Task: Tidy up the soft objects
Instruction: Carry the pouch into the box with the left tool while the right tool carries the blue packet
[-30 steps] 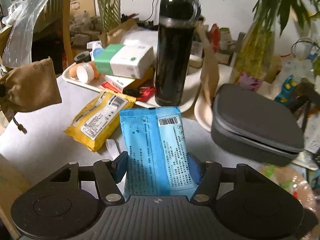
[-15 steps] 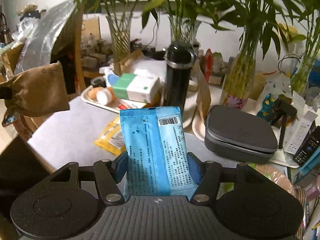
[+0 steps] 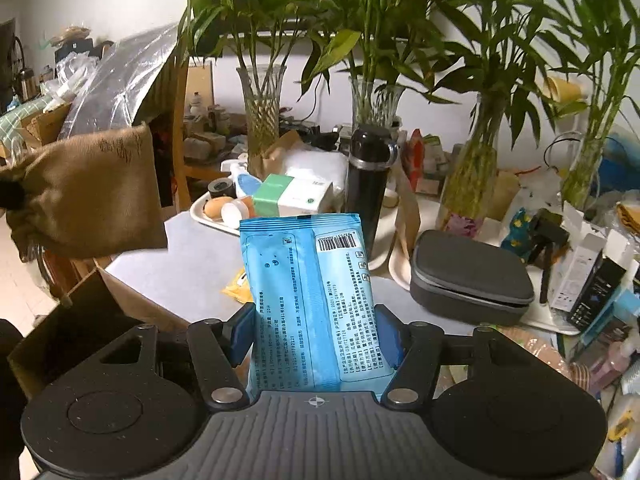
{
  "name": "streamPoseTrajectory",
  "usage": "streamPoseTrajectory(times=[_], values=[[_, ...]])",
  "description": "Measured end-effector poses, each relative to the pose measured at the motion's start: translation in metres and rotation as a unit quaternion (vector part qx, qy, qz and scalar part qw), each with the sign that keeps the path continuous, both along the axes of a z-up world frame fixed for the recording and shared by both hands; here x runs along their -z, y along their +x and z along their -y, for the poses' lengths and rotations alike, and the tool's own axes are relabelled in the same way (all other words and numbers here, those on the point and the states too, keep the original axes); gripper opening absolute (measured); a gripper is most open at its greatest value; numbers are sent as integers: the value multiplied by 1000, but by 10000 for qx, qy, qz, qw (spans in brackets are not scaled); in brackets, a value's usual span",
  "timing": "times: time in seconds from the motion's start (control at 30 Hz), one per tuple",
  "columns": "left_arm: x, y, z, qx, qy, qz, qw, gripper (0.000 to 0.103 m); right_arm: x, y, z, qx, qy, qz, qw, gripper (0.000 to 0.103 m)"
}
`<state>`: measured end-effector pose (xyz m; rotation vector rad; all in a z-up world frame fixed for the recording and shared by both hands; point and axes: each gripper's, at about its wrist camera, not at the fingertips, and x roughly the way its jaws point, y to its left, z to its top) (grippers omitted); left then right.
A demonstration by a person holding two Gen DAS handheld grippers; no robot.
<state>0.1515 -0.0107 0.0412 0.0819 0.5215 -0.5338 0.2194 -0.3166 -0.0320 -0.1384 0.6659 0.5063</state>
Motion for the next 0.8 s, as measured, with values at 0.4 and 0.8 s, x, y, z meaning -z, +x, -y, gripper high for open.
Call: streamPoseTrajectory(times=[0.4, 0.8], values=[[17, -17, 47, 119, -30, -511, 9986, 8, -20, -31, 22, 79, 159, 199, 9996, 65], [60, -20, 45, 0, 145, -973, 9952, 61, -18, -59, 26, 89, 318, 124, 9994, 65]])
